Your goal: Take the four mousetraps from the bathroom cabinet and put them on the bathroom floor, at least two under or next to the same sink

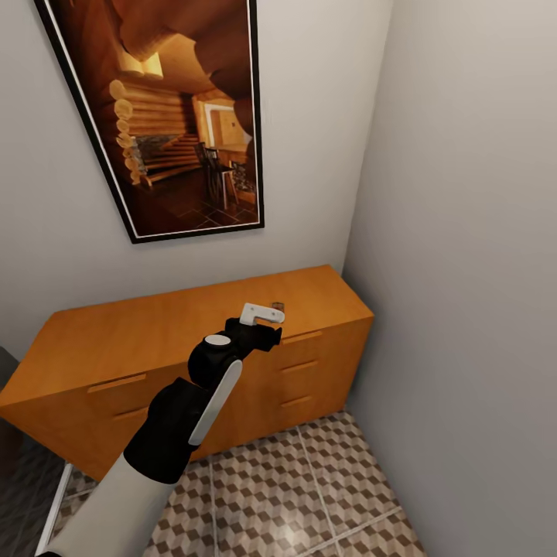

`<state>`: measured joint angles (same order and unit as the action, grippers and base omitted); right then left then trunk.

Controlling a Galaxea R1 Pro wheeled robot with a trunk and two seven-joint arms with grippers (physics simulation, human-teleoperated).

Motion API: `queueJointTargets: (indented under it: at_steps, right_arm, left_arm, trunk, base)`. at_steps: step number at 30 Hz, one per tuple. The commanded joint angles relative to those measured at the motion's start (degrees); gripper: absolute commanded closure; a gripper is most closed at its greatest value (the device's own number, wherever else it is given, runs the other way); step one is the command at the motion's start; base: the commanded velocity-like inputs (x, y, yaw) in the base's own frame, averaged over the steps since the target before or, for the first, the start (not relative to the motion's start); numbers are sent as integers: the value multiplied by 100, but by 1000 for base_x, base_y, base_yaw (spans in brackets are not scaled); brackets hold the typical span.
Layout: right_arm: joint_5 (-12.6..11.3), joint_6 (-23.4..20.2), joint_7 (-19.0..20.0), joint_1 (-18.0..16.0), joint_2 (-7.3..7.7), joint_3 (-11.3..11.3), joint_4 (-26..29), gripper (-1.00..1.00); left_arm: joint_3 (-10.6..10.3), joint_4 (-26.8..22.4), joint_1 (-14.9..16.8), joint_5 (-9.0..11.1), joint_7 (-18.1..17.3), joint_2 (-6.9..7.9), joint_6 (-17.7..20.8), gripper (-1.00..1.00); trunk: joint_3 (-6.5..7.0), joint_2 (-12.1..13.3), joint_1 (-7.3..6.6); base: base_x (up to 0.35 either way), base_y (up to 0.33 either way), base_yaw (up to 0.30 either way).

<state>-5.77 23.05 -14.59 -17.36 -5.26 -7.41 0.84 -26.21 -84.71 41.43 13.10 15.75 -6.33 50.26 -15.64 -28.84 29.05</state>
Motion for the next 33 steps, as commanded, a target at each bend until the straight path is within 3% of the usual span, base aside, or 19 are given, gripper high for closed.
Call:
queueJointTargets:
  at_steps: [1, 16, 19, 21, 22, 24, 28, 33]
  right_arm:
    - [-65, 24, -17, -4, -5, -50, -5, 100]
    - [-65, 22, -17, -4, -9, -50, -5, 100]
    - [-65, 21, -12, 2, -10, -50, -5, 100]
    - [-65, 23, -9, 51, -17, -50, -5, 100]
    - [-65, 23, -9, 60, -21, -50, -5, 100]
    - [-65, 24, -9, 68, -32, -53, -5, 100]
    - [-65, 24, -9, 74, -44, -53, -5, 100]
    - [-65, 24, -9, 75, -47, -55, -5, 100]
  left_arm:
    - [-6, -3, 6, 61, 56, 0, 19, -100]
    - [8, -10, -21, 61, 55, 0, 19, -100]
    - [238, -4, -21, 61, 58, -7, 19, -100]
    - [740, 13, -21, 61, 63, -43, 16, -100]
    - [851, 17, -21, 61, 90, -53, 2, -100]
    - [972, 27, -21, 61, 318, -65, -111, -100]
    - [1010, 37, -23, 88, 1350, -137, -567, -100]
    - [793, 57, -26, 121, 1593, -154, -656, -100]
  trunk:
    - [-9, -9, 2]
    - [-9, -9, 2]
    - [-9, -9, 2]
    - [-9, -9, 2]
    - [-9, -9, 2]
    - [-9, -9, 2]
    - [-9, -9, 2]
    - [-9, -9, 2]
  base:
    - [0, -142, 0]
    - [0, -136, 0]
    - [0, -7, 0]
    - [0, -2, 0]
    - [0, 0, 0]
    - [0, 0, 0]
    - [0, 0, 0]
    - [0, 0, 0]
